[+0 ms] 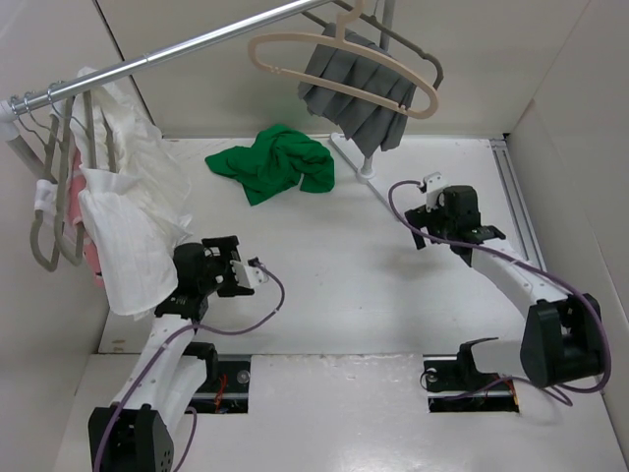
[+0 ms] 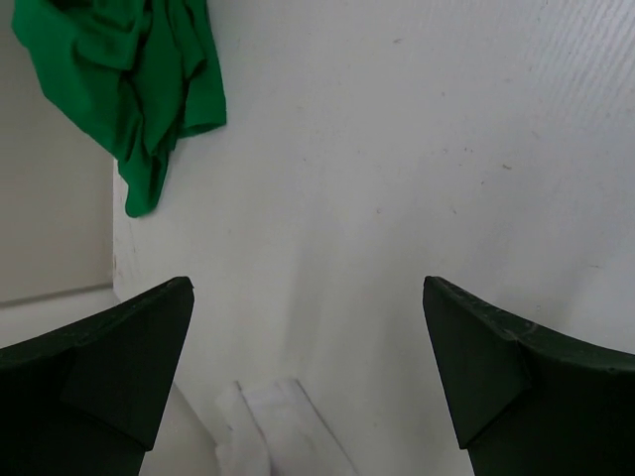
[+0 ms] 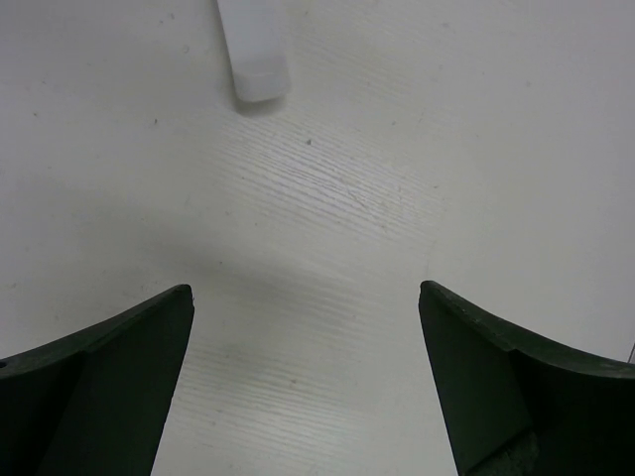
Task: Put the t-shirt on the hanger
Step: Move the tshirt to the center of the board
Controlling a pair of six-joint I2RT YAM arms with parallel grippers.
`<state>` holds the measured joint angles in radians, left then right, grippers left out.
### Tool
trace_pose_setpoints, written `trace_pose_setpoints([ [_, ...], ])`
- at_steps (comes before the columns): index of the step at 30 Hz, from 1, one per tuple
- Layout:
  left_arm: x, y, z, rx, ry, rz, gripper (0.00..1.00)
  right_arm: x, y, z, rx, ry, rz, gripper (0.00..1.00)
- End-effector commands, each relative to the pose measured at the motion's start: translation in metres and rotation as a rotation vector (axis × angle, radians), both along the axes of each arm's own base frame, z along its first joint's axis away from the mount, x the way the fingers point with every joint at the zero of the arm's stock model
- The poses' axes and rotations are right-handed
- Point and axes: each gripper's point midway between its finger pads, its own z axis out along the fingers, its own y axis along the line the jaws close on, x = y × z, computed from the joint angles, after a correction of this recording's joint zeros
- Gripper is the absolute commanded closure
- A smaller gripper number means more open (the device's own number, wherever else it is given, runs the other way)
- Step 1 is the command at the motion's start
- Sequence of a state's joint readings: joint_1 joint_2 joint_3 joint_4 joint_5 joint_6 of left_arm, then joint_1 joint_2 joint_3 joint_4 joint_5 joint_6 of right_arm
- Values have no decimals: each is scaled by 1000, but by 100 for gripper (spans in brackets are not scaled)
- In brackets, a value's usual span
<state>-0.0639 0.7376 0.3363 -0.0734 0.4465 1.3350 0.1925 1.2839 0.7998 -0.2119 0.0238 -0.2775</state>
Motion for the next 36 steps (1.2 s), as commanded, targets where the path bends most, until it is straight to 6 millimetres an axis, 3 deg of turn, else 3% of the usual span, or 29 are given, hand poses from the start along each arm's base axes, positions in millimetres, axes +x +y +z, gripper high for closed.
trace_pose_setpoints([
  [1, 22, -16, 68, -85, -123, -52, 0, 11, 2, 4, -33, -9, -6, 0],
  [2, 22, -22, 74, -126, -81, -61, 0, 13, 3, 1, -35, 0, -6, 0],
  [3, 17, -30, 56, -168, 69, -62, 0, 16, 7, 3, -34, -3, 3, 0],
  [4, 17, -41, 57, -213, 134, -71, 0, 16, 7, -1, -36, 7, 3, 0],
  [5, 26, -49, 75, -251, 161, -58, 0, 19, 11, 2, -35, 1, 12, 0],
  [6, 28, -52, 69, -272, 238, -38, 0, 23, 12, 2, -36, 4, 12, 0],
  [7, 27, -53, 41, -263, 380, -11, 0, 26, 13, 2, -36, 4, 12, 0],
  [9, 38, -59, 34, -270, 423, 39, 0, 33, 20, 4, -30, 4, 29, 0],
  [10, 51, -63, 35, -311, 395, 107, 0, 35, 20, 7, -34, -6, 34, 0],
  [11, 53, -70, 28, -238, 369, 125, 0, 35, 20, 1, -38, 10, 35, 0],
  [12, 51, -76, 23, -201, 349, 125, 0, 39, 21, 7, -35, -5, 34, 0],
  [15, 85, -93, 40, -226, 223, 233, 0, 43, 28, 6, -30, 1, 51, 0],
  [16, 99, -99, 35, -255, 230, 264, 0, 46, 30, 5, -30, 4, 66, 0],
  [18, 124, -94, 39, -358, 237, 399, 0, 46, 32, 1, -27, 16, 73, 0],
  [19, 142, -95, 53, -415, 211, 437, 0, 47, 39, 1, -20, 17, 93, 0],
  [22, 176, -94, 45, -507, 192, 534, 0, 51, 45, 2, -21, 15, 116, 0],
  [23, 187, -98, 51, -543, 179, 552, 2, 55, 48, 3, -21, 12, 131, 0],
  [24, 193, -101, 36, -538, 210, 569, 4, 58, 48, 7, -27, 1, 138, 0],
  [27, 221, -97, 38, -551, 175, 654, 15, 67, 58, 6, -12, 6, 176, 0],
  [28, 227, -98, 19, -522, 200, 674, 15, 69, 63, 6, -3, 6, 203, 0],
  [30, 249, -96, 26, -544, 191, 688, 16, 78, 69, 6, 0, 11, 230, 0],
  [31, 252, -97, 2, -503, 242, 707, 16, 80, 70, 5, -8, 17, 250, 0],
  [32, 258, -93, -3, -491, 255, 721, 16, 83, 71, 5, -9, 22, 251, 0],
  [33, 270, -98, 6, -502, 242, 717, 16, 82, 76, 4, -18, 34, 278, 0],
  [34, 270, -97, -20, -434, 311, 701, 30, 90, 78, 10, -26, 22, 287, 0],
  [35, 270, -97, -20, -433, 312, 701, 30, 90, 78, 10, -26, 22, 287, 0],
  [36, 271, -98, -22, -418, 322, 685, 39, 91, 76, 13, -40, 21, 287, 0],
])
